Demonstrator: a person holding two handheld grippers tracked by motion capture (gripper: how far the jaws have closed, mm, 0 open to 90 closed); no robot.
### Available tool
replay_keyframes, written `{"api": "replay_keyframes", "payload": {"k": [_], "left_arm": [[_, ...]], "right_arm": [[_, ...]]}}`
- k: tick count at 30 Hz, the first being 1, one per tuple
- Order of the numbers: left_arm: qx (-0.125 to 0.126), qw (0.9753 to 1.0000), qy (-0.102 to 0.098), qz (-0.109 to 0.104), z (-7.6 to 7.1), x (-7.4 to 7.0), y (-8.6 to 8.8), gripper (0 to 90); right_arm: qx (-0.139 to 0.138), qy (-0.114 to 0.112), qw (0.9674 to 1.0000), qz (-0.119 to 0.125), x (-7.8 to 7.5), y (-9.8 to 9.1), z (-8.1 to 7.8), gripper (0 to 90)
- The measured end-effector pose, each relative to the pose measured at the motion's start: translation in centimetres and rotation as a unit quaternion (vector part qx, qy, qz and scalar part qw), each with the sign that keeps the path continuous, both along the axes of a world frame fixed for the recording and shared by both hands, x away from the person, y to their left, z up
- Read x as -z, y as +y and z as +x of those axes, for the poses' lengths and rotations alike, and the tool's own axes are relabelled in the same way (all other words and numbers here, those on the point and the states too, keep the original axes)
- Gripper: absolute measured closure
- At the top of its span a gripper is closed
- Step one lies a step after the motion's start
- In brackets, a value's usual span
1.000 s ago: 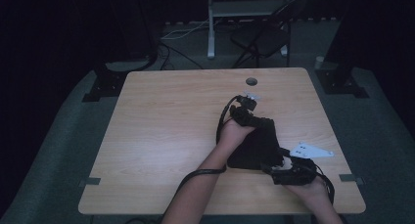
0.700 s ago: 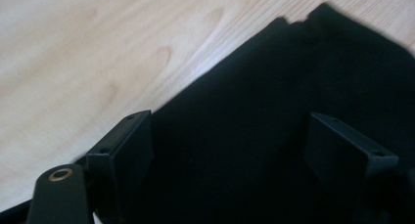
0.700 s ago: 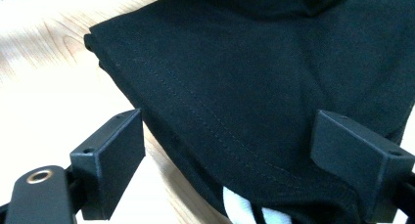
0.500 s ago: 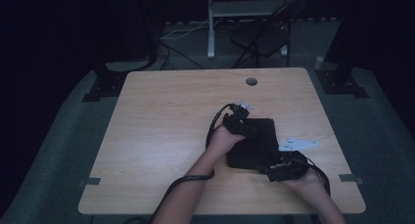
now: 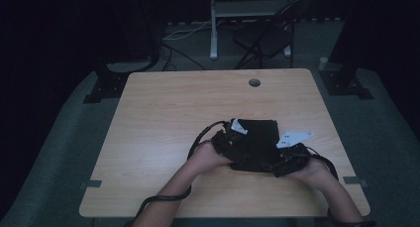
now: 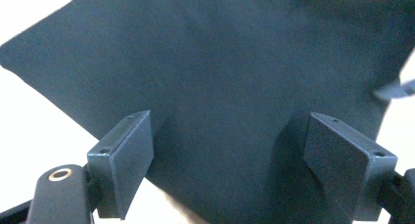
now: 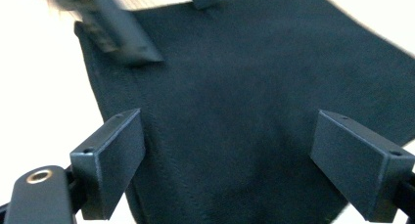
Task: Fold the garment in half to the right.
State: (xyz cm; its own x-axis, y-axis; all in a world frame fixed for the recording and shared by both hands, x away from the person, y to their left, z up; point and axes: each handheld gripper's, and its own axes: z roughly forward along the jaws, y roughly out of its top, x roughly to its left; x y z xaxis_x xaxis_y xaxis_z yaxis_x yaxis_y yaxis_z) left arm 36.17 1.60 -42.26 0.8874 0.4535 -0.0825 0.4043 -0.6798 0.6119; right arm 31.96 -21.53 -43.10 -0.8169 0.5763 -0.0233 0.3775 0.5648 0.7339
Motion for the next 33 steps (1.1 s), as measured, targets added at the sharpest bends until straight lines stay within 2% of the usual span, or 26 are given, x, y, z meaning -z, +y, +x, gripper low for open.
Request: {"api": "replay_keyframes", "payload": {"k": [2, 5, 7, 9, 11, 13, 15, 16, 18, 20, 21, 23, 24, 25, 26, 27, 28, 29, 30, 31, 33], "left_arm": [[0.002, 0.9999, 0.001, -0.01, 0.0, 0.2, 0.5, 19.4], [-0.004, 1.0, -0.002, -0.008, -0.3, 0.3, 0.6, 19.4], [-0.004, 1.0, -0.005, -0.001, -0.4, 0.2, 0.6, 19.4], [-0.005, 1.0, -0.004, -0.004, -0.4, 0.3, 0.7, 19.4], [-0.005, 0.9999, -0.004, -0.012, -0.3, 0.4, 0.8, 19.4], [-0.007, 0.9999, -0.005, -0.015, -0.4, 0.4, 0.8, 19.4], [-0.011, 0.9998, -0.006, -0.016, -0.4, 0.5, 0.8, 19.5], [-0.012, 0.9998, -0.009, -0.016, -0.5, 0.5, 0.8, 19.5], [-0.014, 0.9997, -0.009, -0.017, -0.5, 0.5, 0.9, 19.5], [-0.012, 0.9997, -0.009, -0.018, -0.5, 0.5, 1.0, 19.5], [-0.012, 0.9997, -0.009, -0.019, -0.5, 0.5, 1.0, 19.5], [-0.014, 0.9997, -0.011, -0.017, -0.5, 0.5, 1.0, 19.5], [-0.015, 0.9997, -0.011, -0.017, -0.6, 0.5, 0.9, 19.5], [-0.016, 0.9997, -0.011, -0.016, -0.6, 0.5, 0.9, 19.4], [-0.016, 0.9997, -0.011, -0.016, -0.6, 0.5, 0.9, 19.4], [-0.018, 0.9997, -0.013, -0.014, -0.6, 0.5, 0.9, 19.5], [-0.022, 0.9995, -0.013, -0.016, -0.7, 0.5, 0.8, 19.4], [-0.022, 0.9995, -0.013, -0.016, -0.7, 0.5, 0.8, 19.4], [-0.021, 0.9996, -0.014, -0.014, -0.7, 0.5, 0.8, 19.4], [-0.021, 0.9996, -0.014, -0.015, -0.7, 0.5, 0.9, 19.4], [-0.021, 0.9996, -0.013, -0.014, -0.7, 0.5, 0.8, 19.5]], "right_arm": [[0.008, 0.033, 0.9994, -0.003, 0.6, 0.0, 0.4, 11.5], [-0.004, 0.043, 0.999, 0.016, 0.8, -0.4, 0.6, 11.5], [-0.016, 0.024, 0.9995, 0.016, 0.2, -0.6, 1.0, 11.6], [-0.014, 0.002, 0.999, 0.043, -0.7, -0.7, 1.7, 11.6], [-0.011, -0.017, 0.9985, 0.052, -1.0, -0.5, 2.7, 11.6], [-0.008, -0.014, 0.9982, 0.058, -1.0, 0.1, 4.2, 11.6], [-0.004, 0.014, 0.9991, 0.039, -0.1, 0.6, 5.7, 11.5], [-0.007, 0.021, 0.9992, 0.034, 0.4, 0.7, 6.2, 11.5], [-0.013, 0.039, 0.9972, 0.062, 0.6, 0.0, 6.8, 11.6], [-0.015, 0.06, 0.9944, 0.085, 0.4, -0.7, 6.6, 11.6], [-0.024, 0.056, 0.995, 0.079, 0.3, -1.2, 6.4, 11.6], [-0.028, 0.079, 0.9943, 0.066, -0.1, -2.0, 5.8, 11.5], [-0.04, 0.084, 0.994, 0.059, -0.5, -2.3, 5.4, 11.5], [-0.053, 0.077, 0.9936, 0.064, -1.1, -2.7, 5.0, 11.6], [-0.061, 0.071, 0.9923, 0.081, -1.8, -3.1, 4.7, 11.6], [-0.059, 0.063, 0.9915, 0.097, -2.4, -3.4, 4.7, 11.6], [-0.05, 0.044, 0.9915, 0.112, -3.1, -3.6, 4.8, 11.6], [-0.05, 0.044, 0.9915, 0.112, -3.1, -3.6, 4.8, 11.6], [-0.022, 0.005, 0.9913, 0.13, -3.7, -3.6, 5.5, 11.6], [-0.009, 0.001, 0.9921, 0.125, -3.6, -3.3, 6.3, 11.6], [0.002, 0.012, 0.9959, 0.089, -2.6, -2.2, 7.5, 11.6]]}}
